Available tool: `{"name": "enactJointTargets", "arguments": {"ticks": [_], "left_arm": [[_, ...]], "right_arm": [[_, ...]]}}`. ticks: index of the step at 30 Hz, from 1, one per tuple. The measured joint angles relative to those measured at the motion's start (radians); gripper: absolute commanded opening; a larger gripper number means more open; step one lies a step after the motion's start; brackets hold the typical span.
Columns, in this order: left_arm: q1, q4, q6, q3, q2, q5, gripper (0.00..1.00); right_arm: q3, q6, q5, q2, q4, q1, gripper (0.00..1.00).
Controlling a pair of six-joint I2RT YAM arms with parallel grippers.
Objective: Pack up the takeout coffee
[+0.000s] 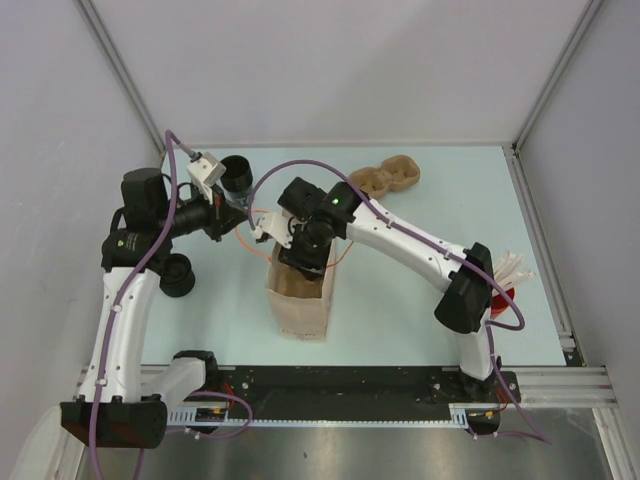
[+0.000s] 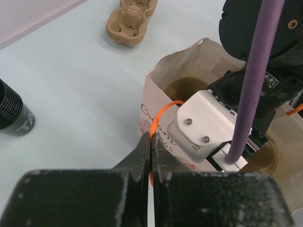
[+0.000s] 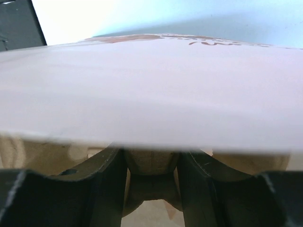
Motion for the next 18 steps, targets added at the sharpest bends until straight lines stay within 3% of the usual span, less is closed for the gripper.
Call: {"name": "enactJointTargets", "arguments": {"ticks": [7, 18], "left_arm": [[0.000, 0.000, 0.000, -0.002, 0.000, 0.000, 0.00], [0.000, 0.000, 0.000, -0.002, 0.000, 0.000, 0.00]], "right_arm": [[0.000, -0.001, 0.014, 0.011, -0.007, 0.006, 0.51], [0.055, -0.012, 0.024, 0.011, -0.022, 0.018, 0.84]]}}
